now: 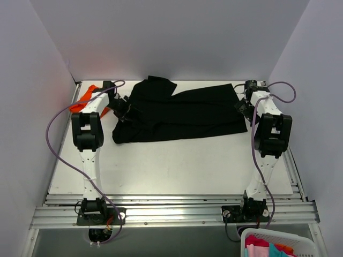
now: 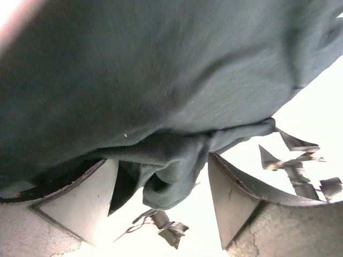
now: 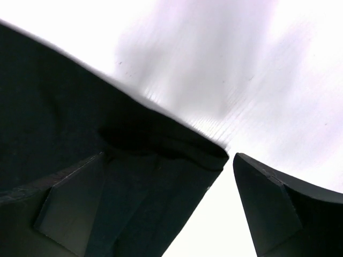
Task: Fold and stack the t-shirts
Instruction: Fold the tshirt
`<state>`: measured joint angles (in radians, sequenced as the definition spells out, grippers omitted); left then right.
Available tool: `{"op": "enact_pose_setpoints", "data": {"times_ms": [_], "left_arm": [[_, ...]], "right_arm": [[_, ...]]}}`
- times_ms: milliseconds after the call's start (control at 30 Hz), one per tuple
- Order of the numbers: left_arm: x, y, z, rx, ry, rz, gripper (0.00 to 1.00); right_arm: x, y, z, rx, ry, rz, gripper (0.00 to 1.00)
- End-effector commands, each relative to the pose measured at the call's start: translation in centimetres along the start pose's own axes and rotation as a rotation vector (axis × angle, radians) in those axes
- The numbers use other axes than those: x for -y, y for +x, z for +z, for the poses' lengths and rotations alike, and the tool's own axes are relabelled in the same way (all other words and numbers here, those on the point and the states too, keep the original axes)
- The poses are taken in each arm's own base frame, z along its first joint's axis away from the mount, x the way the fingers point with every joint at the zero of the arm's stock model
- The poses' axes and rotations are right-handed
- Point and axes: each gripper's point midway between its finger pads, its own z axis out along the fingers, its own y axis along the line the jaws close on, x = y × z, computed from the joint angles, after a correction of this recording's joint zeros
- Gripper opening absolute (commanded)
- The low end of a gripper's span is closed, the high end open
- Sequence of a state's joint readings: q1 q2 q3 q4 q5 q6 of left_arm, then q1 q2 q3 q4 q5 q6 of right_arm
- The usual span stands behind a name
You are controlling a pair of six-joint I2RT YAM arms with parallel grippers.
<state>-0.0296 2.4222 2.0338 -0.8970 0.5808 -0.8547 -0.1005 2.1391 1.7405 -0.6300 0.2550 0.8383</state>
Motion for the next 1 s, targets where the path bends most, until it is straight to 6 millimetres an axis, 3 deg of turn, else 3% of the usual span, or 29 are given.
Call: {"op": "enact_pose_setpoints", "data": {"times_ms": [0,133,233,333,367,400,433,467,500,533,567,600,633,667,733,767,800,900,967], "left_arm": [[1.7,-3.1,-2.5,0.053,0.141,-0.027,0.77],[2.9,-5.4,-4.6,0.090,0.279,-0.096,0.79],[4.0,-6.5,-6.7,0.142,0.334,-0.063,0.80],[5.0,-6.3,-9.2,0.196,0.319,0.016,0.80],[4.5,-5.5,-9.6,0.187,0.286,0.015,0.80],[5.0,-4.8,-11.2,0.216,0.282,0.045,0.80],[3.6,-4.2,-11.0,0.229,0.235,0.053,0.80],[2.7,-3.5,-11.3,0.231,0.201,0.050,0.79],[2.8,-2.4,-13.2,0.271,0.193,0.075,0.79],[0.0,-1.7,-12.4,0.277,0.117,0.057,0.79],[-1.0,-1.0,-12.6,0.286,0.092,0.052,0.79],[-1.1,0.3,-14.2,0.316,0.091,0.068,0.79],[-2.1,1.1,-14.4,0.322,0.069,0.066,0.78],[-5.1,2.2,-13.2,0.308,-0.006,0.023,0.78],[-6.2,4.3,-14.6,0.342,-0.016,0.016,0.77],[-8.7,5.7,-13.6,0.317,-0.063,-0.021,0.77],[-9.0,6.4,-14.6,0.359,-0.062,-0.020,0.77],[-11.4,8.4,-14.3,0.377,-0.084,-0.061,0.77],[-11.9,8.7,-13.8,0.374,-0.071,-0.062,0.77]], "right_arm": [[0.8,-0.6,0.6,0.005,0.015,0.013,1.00],[1.4,-1.3,0.1,0.024,0.030,0.013,1.00],[2.4,-1.9,-1.5,0.047,0.023,0.022,1.00],[4.0,-2.2,-3.4,0.062,0.009,0.044,1.00],[4.4,-2.2,-3.8,0.065,0.002,0.048,1.00],[4.8,-2.2,-4.4,0.071,-0.007,0.054,1.00],[5.3,-2.6,-5.9,0.088,-0.030,0.067,1.00],[6.3,-2.0,-5.8,0.073,-0.021,0.067,1.00],[6.7,-1.8,-6.1,0.072,-0.031,0.070,1.00],[7.0,-2.0,-7.3,0.083,-0.063,0.079,1.00],[8.0,-1.1,-6.9,0.060,-0.060,0.083,1.00],[8.1,-0.6,-7.1,0.041,-0.079,0.083,1.00],[8.5,-0.5,-7.9,0.046,-0.095,0.092,1.00],[8.7,-0.1,-8.0,0.040,-0.102,0.088,1.00],[9.6,1.1,-8.3,0.024,-0.115,0.086,1.00],[9.8,1.5,-8.3,0.019,-0.119,0.086,1.00],[10.4,2.6,-7.8,-0.005,-0.109,0.080,1.00],[11.0,4.5,-7.4,-0.043,-0.125,0.078,1.00],[9.8,5.5,-7.2,-0.081,-0.197,0.073,1.00]]}}
